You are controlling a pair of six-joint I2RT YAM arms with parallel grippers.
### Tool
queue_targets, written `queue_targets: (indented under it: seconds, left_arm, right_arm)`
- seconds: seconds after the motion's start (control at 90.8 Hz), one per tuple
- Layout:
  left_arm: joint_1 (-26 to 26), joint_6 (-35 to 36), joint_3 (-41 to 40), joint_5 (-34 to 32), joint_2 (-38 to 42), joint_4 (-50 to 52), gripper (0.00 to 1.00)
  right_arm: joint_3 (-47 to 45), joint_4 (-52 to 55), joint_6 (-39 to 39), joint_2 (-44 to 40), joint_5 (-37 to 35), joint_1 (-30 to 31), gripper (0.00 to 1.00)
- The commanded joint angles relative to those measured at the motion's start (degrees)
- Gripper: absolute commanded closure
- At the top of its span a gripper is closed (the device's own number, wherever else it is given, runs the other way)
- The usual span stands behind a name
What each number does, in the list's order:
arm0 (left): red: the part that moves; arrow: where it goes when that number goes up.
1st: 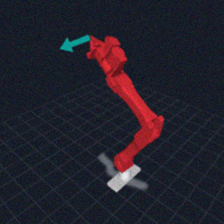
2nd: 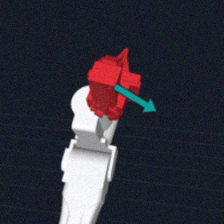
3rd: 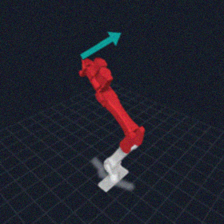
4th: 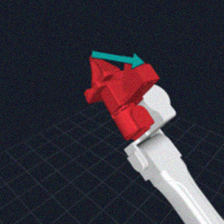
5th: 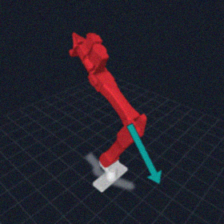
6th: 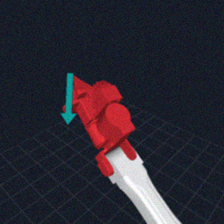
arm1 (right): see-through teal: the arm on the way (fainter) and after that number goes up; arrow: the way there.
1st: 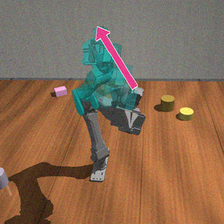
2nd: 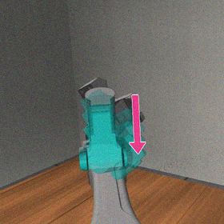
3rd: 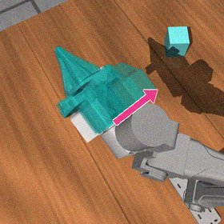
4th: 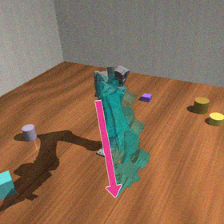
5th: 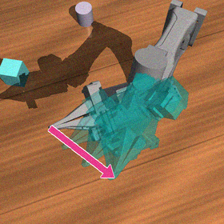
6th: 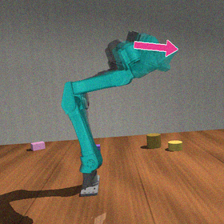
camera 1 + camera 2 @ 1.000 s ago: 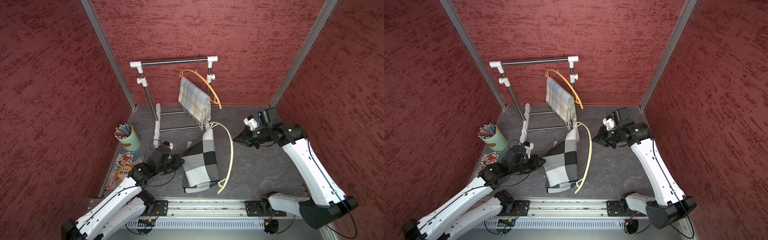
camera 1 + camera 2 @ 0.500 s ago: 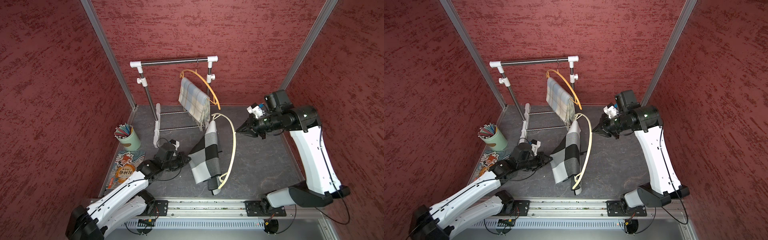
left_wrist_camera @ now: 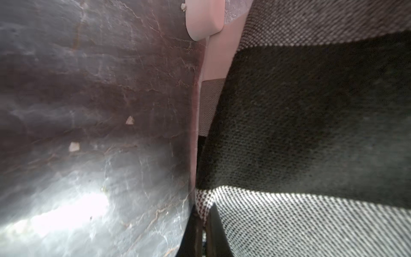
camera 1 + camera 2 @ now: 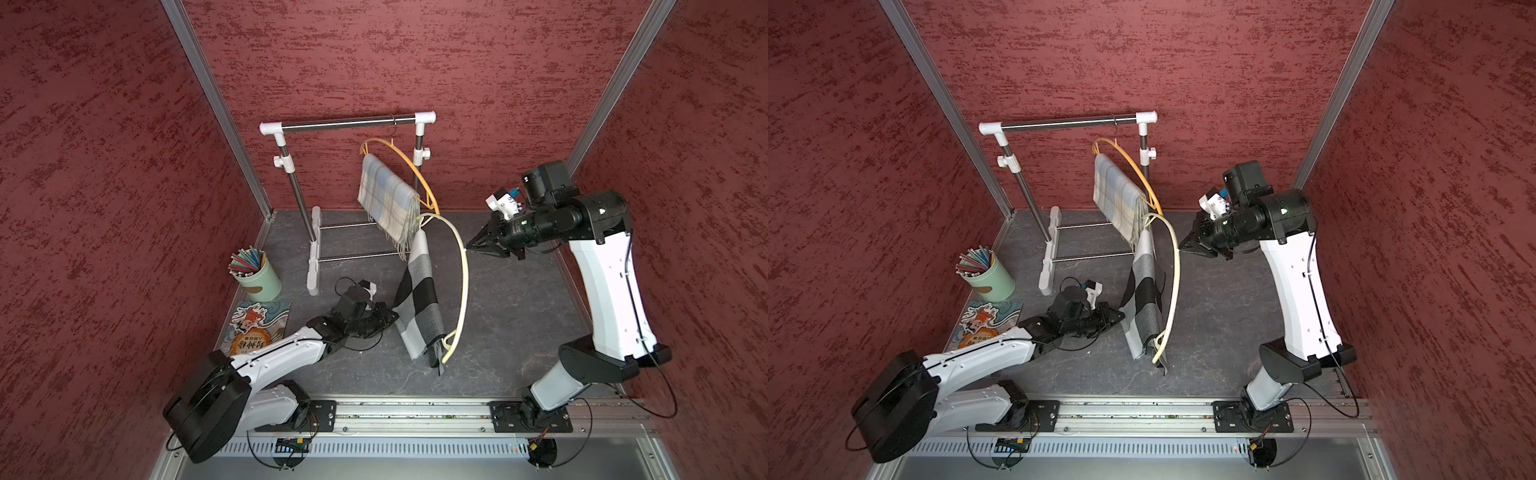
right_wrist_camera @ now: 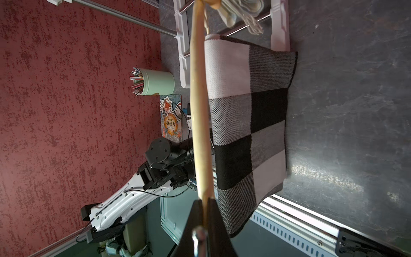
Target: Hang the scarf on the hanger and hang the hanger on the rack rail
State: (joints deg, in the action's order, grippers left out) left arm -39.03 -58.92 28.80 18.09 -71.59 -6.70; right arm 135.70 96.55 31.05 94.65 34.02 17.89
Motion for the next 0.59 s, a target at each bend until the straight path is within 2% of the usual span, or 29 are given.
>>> queue_targets:
  seconds: [0.0, 0.154, 0.584]
  left_arm:
    - [-0.3, -0.2, -2.9, 0.3, -5.3, -3.5, 1.00]
    - [-1.2, -0.3, -2.9, 1.0, -11.7, -7.5, 1.00]
    - [-1.3, 0.6, -0.3, 2.7, -21.3, -13.4, 1.00]
  right_arm:
    - [4.6, 7.2, -0.7, -1.4, 3.9, -0.2, 1.00]
    - [4.8, 7.2, -0.7, -1.1, 4.1, -0.2, 1.00]
    - [4.0, 7.2, -1.2, -1.4, 5.0, -0.1, 1.00]
